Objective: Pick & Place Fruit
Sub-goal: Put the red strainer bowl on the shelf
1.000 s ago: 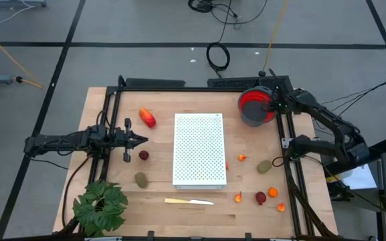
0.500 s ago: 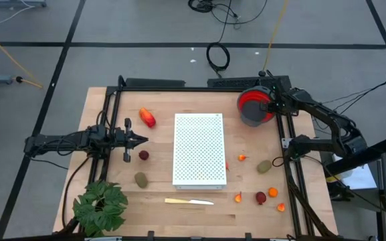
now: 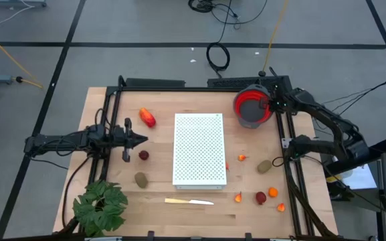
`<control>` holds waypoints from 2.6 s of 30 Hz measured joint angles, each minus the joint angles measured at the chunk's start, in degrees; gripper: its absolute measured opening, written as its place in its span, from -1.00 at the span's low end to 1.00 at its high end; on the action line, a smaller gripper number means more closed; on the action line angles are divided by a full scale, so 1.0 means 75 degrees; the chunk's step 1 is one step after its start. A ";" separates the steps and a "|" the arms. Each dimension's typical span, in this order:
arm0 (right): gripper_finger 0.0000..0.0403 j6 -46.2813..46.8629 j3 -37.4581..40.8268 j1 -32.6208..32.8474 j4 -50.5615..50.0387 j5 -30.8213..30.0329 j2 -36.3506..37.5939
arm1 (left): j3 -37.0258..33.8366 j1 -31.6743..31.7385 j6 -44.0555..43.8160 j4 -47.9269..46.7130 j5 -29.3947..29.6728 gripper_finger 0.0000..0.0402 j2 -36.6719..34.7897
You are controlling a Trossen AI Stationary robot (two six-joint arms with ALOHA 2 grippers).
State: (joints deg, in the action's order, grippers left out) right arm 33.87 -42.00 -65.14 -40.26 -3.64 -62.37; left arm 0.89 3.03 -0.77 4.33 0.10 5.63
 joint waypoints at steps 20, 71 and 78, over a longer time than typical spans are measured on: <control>-0.95 0.0824 0.0009 0.0166 0.3225 0.3861 0.3616 | 0.0000 0.0000 -0.3942 0.1697 -0.0012 -0.90 -0.0003; -0.95 0.2623 -0.0167 0.3790 0.6859 0.3301 0.2045 | 0.0000 -0.0002 -0.4672 0.1685 0.0002 -0.90 -0.0003; -0.95 0.2596 -0.1336 0.4593 0.5348 0.2343 0.1272 | 0.0000 -0.0002 -0.4670 0.1646 0.0005 -0.90 -0.0003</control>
State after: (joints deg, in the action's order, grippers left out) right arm 53.34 -52.02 -30.69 -0.15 13.93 -52.83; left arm 0.89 3.01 -35.80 16.68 0.14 5.61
